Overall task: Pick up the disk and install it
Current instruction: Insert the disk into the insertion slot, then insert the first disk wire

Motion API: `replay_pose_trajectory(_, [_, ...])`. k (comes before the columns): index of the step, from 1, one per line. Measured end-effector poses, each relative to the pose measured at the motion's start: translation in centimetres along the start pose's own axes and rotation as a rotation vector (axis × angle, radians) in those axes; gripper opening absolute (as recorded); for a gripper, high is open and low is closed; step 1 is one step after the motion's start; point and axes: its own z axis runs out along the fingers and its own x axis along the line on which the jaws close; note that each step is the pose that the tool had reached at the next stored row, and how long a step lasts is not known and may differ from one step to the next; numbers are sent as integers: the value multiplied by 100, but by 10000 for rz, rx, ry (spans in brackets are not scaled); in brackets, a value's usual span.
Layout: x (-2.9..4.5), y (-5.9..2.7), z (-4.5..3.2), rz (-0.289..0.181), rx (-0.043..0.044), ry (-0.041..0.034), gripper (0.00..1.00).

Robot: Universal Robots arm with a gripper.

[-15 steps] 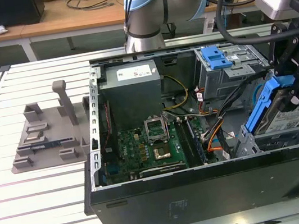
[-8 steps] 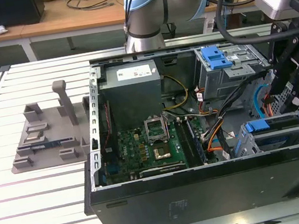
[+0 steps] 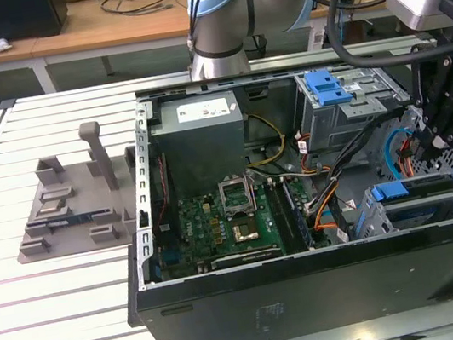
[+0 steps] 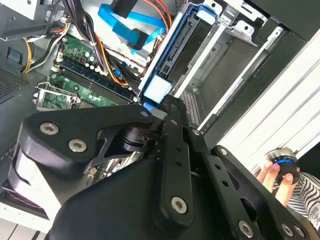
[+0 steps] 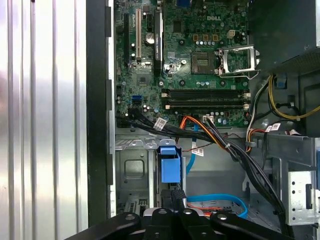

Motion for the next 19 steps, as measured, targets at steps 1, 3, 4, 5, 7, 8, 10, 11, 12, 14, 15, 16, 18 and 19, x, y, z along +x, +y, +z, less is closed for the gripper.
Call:
replay_pose_trajectory(1, [0,0,0,0,0,0,11])
replay_pose_trajectory(3, [0,0,0,0,0,-1,11])
replay_pose_trajectory(4, [0,0,0,0,0,-1,11])
replay_pose_trajectory(5, [-1,-17,-1,1,-1,6,11])
replay_pose_trajectory(7, [-24,-141,10,0,-19,42,11])
replay_pose_trajectory(8, [-32,-187,22,0,-42,50,11])
replay_pose_trajectory(10, [-39,-263,56,2,-85,60,11])
replay_pose_trajectory(11, [-38,-286,72,2,-102,62,11])
replay_pose_trajectory(12, [-38,-314,88,4,-118,67,11])
replay_pose_trajectory(14, [-38,-321,90,4,-122,68,11])
replay_pose_trajectory(15, [-38,-321,91,4,-121,67,11])
replay_pose_trajectory(16, [-38,-321,91,4,-121,66,11])
replay_pose_trajectory(18, [-38,-322,91,4,-122,67,11])
replay_pose_trajectory(19, [-38,-321,92,4,-122,67,11])
